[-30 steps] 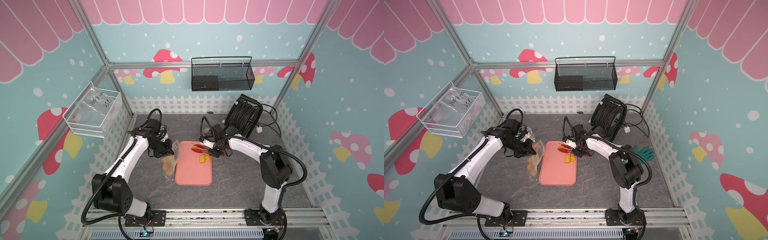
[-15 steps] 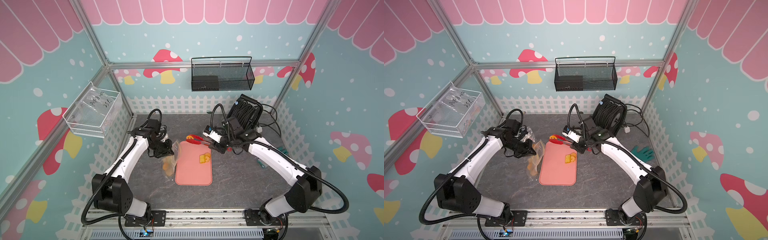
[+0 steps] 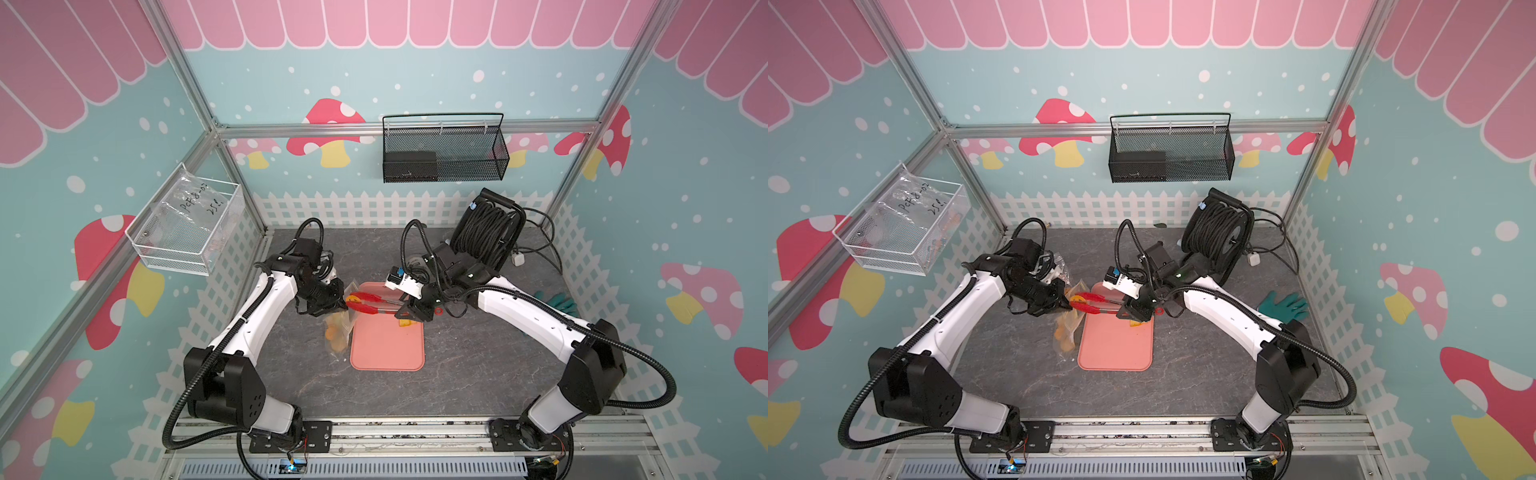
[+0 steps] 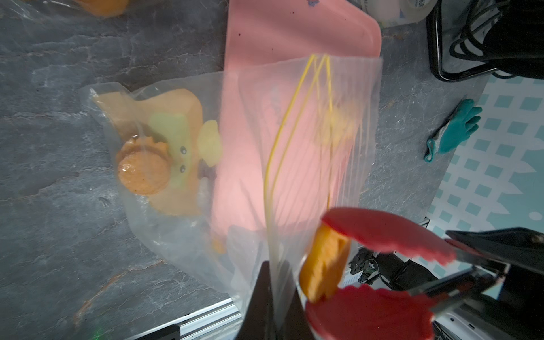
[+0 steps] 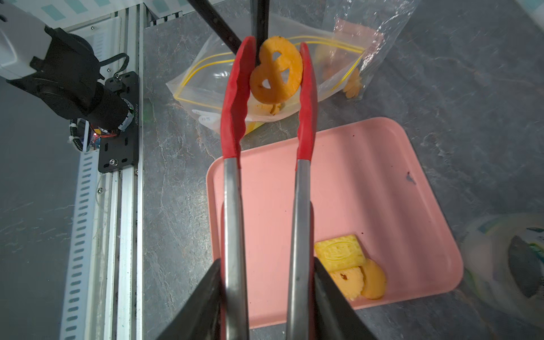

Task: Put the cookies into a resealable bag to prevent moisture
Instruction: Place the cookie in the ziploc bag.

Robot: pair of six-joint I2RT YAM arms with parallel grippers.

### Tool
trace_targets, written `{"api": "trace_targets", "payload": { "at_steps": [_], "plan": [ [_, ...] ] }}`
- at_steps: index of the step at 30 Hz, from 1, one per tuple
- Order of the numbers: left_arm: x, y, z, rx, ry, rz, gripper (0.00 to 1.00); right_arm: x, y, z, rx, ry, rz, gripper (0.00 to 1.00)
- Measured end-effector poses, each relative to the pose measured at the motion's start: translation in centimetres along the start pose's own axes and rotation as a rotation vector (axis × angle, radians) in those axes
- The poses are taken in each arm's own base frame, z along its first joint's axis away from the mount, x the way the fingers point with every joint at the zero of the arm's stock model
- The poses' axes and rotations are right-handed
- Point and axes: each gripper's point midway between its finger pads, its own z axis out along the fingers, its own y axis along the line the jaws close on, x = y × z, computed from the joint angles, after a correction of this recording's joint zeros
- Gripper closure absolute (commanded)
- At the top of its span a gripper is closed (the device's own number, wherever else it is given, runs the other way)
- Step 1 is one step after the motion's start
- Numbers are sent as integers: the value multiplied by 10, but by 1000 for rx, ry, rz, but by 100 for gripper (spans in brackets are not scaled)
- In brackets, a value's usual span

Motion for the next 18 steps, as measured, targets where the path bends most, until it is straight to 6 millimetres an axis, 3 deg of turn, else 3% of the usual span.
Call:
{"api": "trace_targets", "payload": {
  "at_steps": [7, 12, 15, 18],
  "plan": [
    [1, 0, 0, -1, 3, -1, 100, -7, -6, -14, 42, -24, -13, 41],
    [1, 0, 0, -1, 4, -2, 100, -2, -22, -64, 183, -52, 0, 41],
    [2, 1, 0, -2, 7, -3, 100, 26, -20, -86, 274, 12, -10, 40],
    [2, 1, 0, -3, 7, -3, 100, 77, -10, -84, 303, 148, -13, 36]
  ]
}}
